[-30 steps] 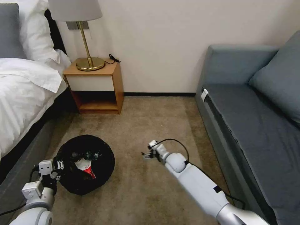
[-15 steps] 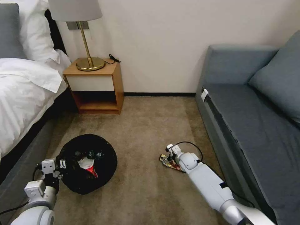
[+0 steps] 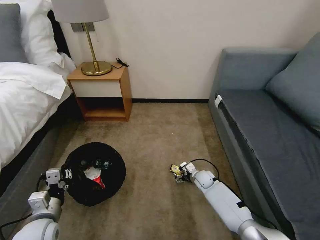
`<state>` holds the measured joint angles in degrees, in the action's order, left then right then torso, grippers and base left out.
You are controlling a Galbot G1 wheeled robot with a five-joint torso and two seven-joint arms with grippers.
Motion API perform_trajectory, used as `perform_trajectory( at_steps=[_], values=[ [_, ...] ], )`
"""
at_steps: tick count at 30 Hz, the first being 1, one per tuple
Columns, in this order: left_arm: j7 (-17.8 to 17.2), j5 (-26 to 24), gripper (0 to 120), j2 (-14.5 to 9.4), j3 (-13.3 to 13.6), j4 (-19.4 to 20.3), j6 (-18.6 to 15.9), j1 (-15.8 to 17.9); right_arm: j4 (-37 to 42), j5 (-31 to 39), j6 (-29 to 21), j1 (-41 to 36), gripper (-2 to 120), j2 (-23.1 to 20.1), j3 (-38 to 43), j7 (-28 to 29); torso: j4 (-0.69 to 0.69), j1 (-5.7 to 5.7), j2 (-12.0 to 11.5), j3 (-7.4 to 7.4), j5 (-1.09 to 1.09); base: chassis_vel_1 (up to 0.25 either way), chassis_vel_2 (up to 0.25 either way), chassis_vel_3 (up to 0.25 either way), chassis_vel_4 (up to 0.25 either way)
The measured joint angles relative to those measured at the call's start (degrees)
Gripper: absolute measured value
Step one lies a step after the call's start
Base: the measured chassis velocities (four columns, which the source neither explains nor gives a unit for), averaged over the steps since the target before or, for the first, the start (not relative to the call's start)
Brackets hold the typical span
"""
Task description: Pick up the trash bin, then pick up the garbage on the floor and place it into the trash bin.
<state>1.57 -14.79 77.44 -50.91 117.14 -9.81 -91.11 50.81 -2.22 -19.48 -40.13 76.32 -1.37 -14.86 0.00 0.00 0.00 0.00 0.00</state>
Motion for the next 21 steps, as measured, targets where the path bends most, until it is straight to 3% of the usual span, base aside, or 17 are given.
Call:
perform_trajectory(
  at_steps=[11, 15, 21],
  values=[
    [0.0, -0.04, 4, 0.21, -0.11, 0.04, 0.01, -0.43, -3.79, -1.49, 1.87, 0.62, 94, 0.76, 1.61, -2.22, 0.0, 0.0, 0.0, 0.0, 0.01, 0.0, 0.0, 0.0, 0.0],
    [0.0, -0.2, 4, 0.21, -0.24, 0.06, 0.07, -0.52, -4.73, -1.59, 2.41, 0.94, 74, 0.94, 2.09, -2.68, 0.0, 0.0, 0.0, 0.0, 0.01, 0.0, 0.0, 0.0, 0.0],
    [0.0, -0.24, 4, 0.38, -0.19, 0.08, 0.13, -0.54, -5.26, -1.68, 2.93, 1.08, 56, 0.95, 2.32, -2.89, 0.01, 0.0, 0.0, 0.0, 0.01, 0.0, 0.0, 0.0, 0.0]
  ],
)
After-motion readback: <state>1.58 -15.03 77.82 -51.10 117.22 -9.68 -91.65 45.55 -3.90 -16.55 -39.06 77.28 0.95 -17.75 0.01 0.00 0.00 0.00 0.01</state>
